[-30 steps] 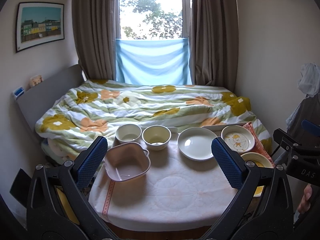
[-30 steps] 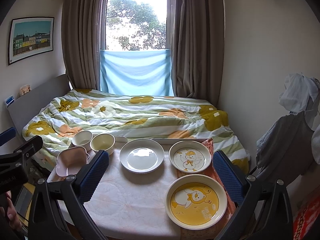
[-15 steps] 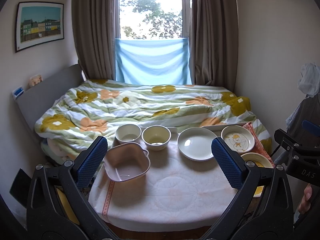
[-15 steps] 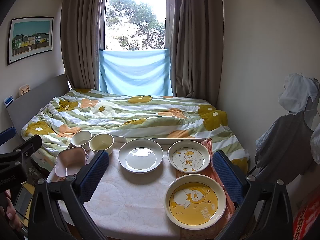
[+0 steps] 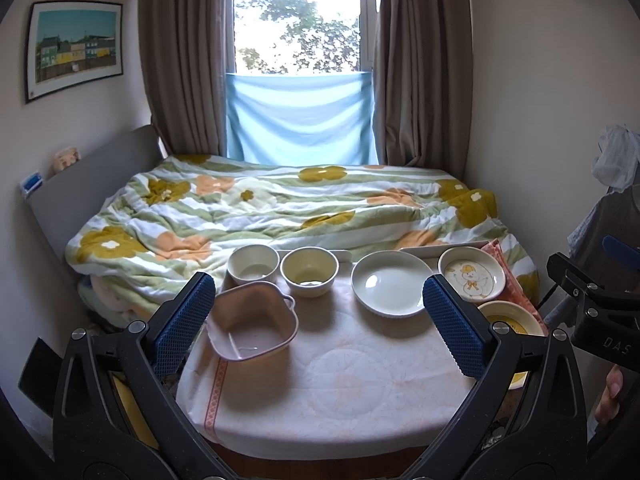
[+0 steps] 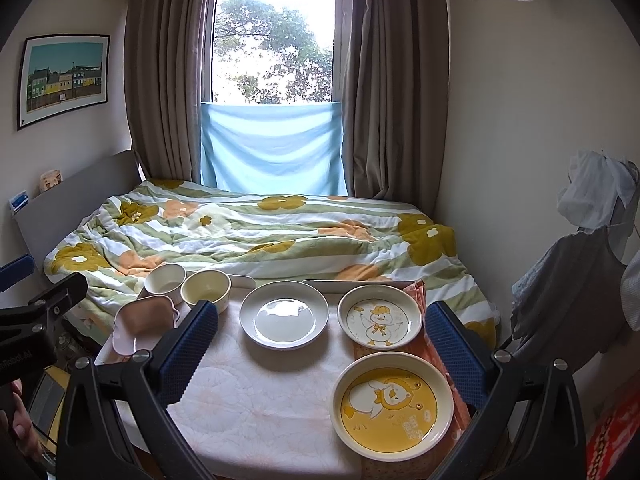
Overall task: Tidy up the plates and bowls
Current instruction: 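Close the right tool on the lion dish rim while the left tool grips it, then lift the lion dish with both tools, set it beside the pink dish, open both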
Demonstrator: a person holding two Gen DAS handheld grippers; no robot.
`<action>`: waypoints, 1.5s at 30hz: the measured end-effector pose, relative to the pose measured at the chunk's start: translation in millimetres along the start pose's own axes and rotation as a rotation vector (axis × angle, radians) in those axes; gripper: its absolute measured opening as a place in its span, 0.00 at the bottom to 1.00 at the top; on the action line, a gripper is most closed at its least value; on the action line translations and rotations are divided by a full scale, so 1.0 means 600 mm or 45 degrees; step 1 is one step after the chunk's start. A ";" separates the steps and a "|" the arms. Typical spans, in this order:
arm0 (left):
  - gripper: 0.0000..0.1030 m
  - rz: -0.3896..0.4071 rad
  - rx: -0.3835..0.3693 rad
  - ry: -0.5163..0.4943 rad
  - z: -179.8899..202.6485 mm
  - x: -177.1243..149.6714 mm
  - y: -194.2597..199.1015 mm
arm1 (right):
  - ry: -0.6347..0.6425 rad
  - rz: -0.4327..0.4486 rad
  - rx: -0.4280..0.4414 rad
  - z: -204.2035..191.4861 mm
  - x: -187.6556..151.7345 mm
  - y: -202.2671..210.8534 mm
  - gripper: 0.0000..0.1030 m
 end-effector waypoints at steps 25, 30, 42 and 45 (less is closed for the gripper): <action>0.96 -0.565 -0.521 -0.266 0.373 -0.182 -0.318 | -0.369 -0.428 0.006 0.295 -0.244 -0.158 0.84; 0.83 -0.714 -0.514 -0.305 0.423 -0.264 -0.386 | -0.422 -0.536 0.163 0.314 -0.310 -0.230 0.58; 0.44 -0.891 -0.507 -0.268 0.457 -0.328 -0.437 | -0.453 -0.637 0.330 0.327 -0.349 -0.311 0.25; 0.28 -0.914 -0.496 -0.274 0.459 -0.332 -0.445 | -0.455 -0.650 0.344 0.332 -0.352 -0.326 0.19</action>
Point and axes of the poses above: each gripper's, at about its wrist camera, not at the fingertips, and y roughly against the way its jaws point, z to its right, x to its top, the point moved 10 cm from there along -y, roughly the way its jaws point, and after that the axes turned 6 degrees about -z, right-handed, at the moved point
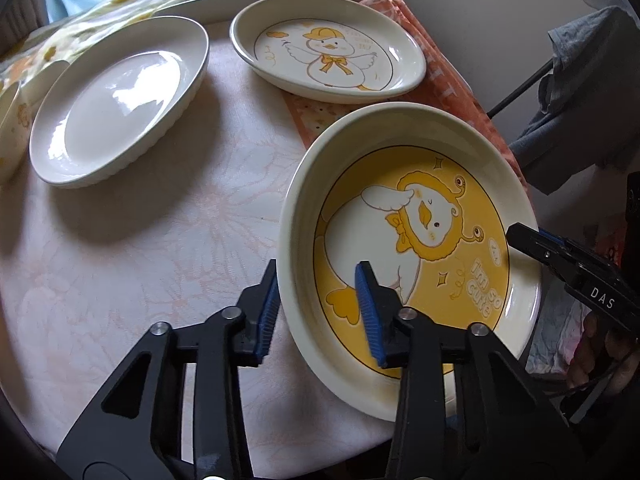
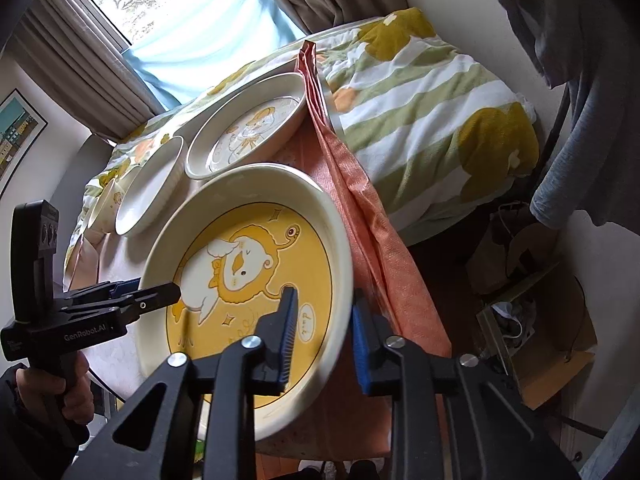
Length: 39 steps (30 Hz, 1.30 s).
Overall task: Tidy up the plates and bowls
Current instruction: 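Lift the lion dish with both tools, set it beside the pink dish, open both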
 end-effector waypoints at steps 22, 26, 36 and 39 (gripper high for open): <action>0.16 0.121 0.054 0.075 -0.028 0.002 0.070 | 0.154 0.023 -0.035 -0.026 0.029 0.026 0.13; 0.16 0.178 0.064 0.125 -0.058 -0.001 0.115 | 0.217 0.037 -0.012 -0.065 0.039 0.038 0.13; 0.16 0.280 0.128 0.264 -0.208 -0.062 0.237 | 0.390 0.052 0.080 -0.238 0.042 0.035 0.13; 0.16 0.273 0.153 0.305 -0.265 -0.094 0.248 | 0.425 0.027 0.104 -0.290 0.027 0.007 0.13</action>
Point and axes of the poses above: each gripper's, at about its wrist camera, not at the fingertips, and y roughly against the way its jaws point, z to its right, x to its top, the point moved 10 cm from there along -y, roughly the way its jaws point, and after that the axes turned 6 degrees about -z, right-handed, at the moved point
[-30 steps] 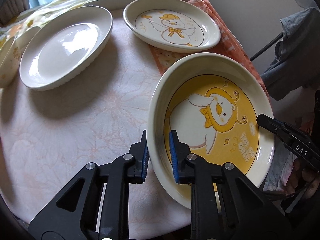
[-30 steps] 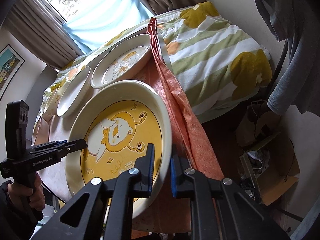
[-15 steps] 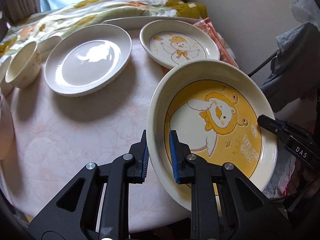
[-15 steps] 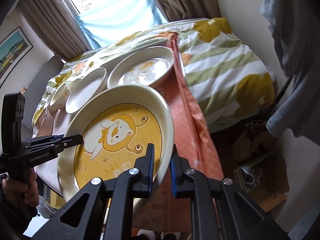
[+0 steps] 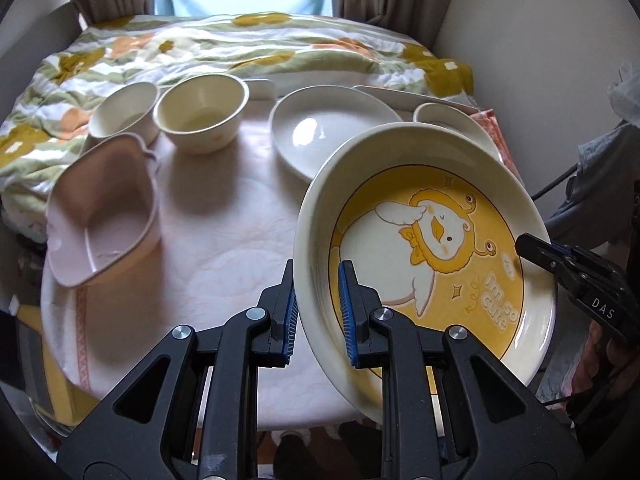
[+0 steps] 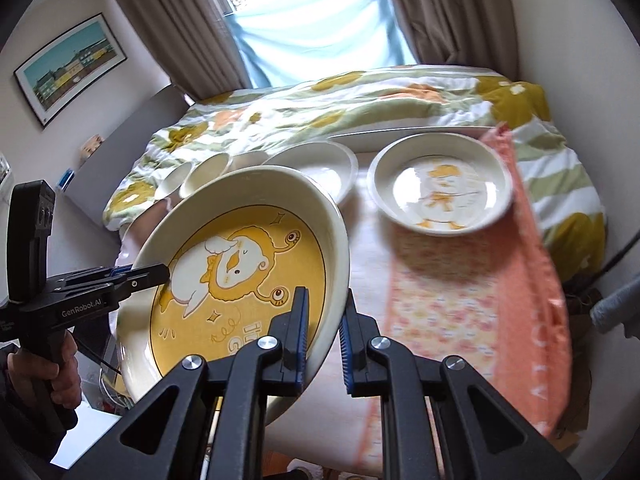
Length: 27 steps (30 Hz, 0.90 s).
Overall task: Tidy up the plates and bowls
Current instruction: 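Lift the lion dish with both tools, set it beside the pink dish, open both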
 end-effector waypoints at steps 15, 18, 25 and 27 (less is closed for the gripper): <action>0.16 -0.079 0.018 0.037 -0.196 -0.076 -0.093 | 0.031 -0.071 0.022 -0.143 -0.045 -0.185 0.13; 0.16 -0.068 0.000 0.024 -0.204 -0.080 -0.100 | 0.041 -0.055 0.025 -0.146 -0.047 -0.193 0.13; 0.16 -0.057 -0.009 -0.001 -0.202 -0.083 -0.104 | 0.020 -0.067 0.009 -0.137 -0.055 -0.204 0.13; 0.16 -0.056 -0.008 0.003 -0.198 -0.083 -0.105 | -0.005 -0.070 0.017 -0.137 -0.055 -0.206 0.13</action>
Point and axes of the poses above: each gripper's, at about its wrist camera, not at the fingertips, and y roughly against the way its jaws point, z to its right, x to its top, the point moved 10 cm from there along -y, roughly the way its jaws point, and after that the axes turned 6 degrees about -z, right-handed, at the moved point
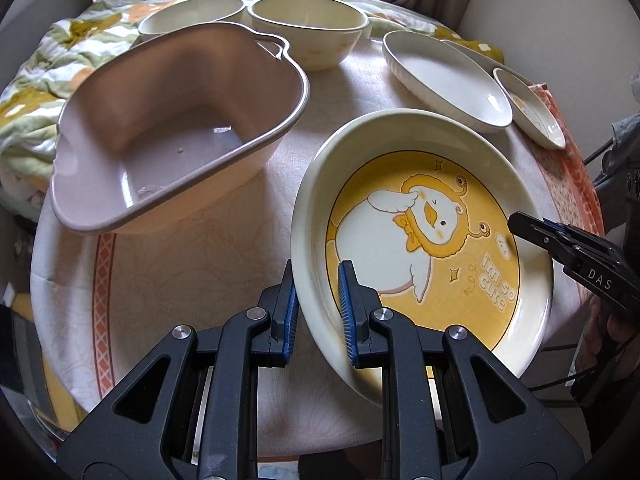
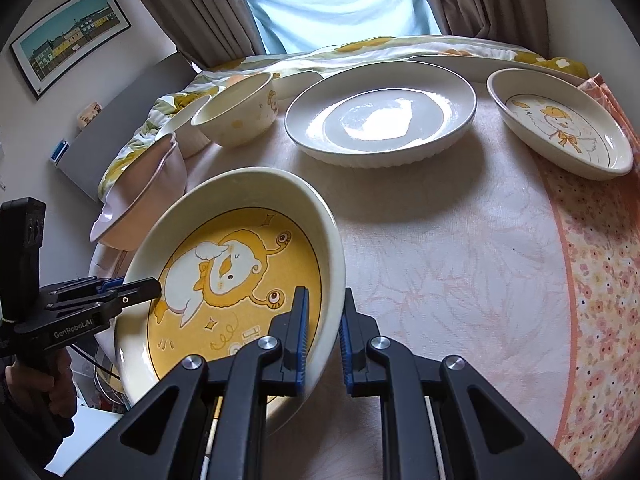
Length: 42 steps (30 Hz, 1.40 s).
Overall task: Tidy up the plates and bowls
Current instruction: 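Lift the lion dish with both tools, set it beside the pink dish, open both, then reach both tools to the plain white plate rim and close them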
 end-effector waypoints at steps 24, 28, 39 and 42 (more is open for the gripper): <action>0.88 0.121 0.153 -0.069 0.012 0.009 0.108 | -0.068 0.069 -0.094 0.011 0.011 0.083 1.00; 0.94 0.243 0.115 -0.048 0.036 0.062 0.192 | 0.040 0.123 -0.196 0.005 0.060 0.158 1.00; 1.00 0.365 0.103 -0.006 0.121 0.219 0.252 | 0.165 0.134 -0.350 0.070 0.230 0.271 1.00; 1.00 0.291 0.137 0.113 0.127 0.245 0.202 | 0.262 0.052 -0.343 0.103 0.267 0.241 1.00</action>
Point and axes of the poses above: each gripper's, at about its wrist camera, not at the fingertips, and y roughly against the way its jaws point, z to its right, x to its top, the point moved 10 cm from there along -y, roughly the way its jaws point, and after that the axes turned 6 degrees about -z, right-handed, at the moved point
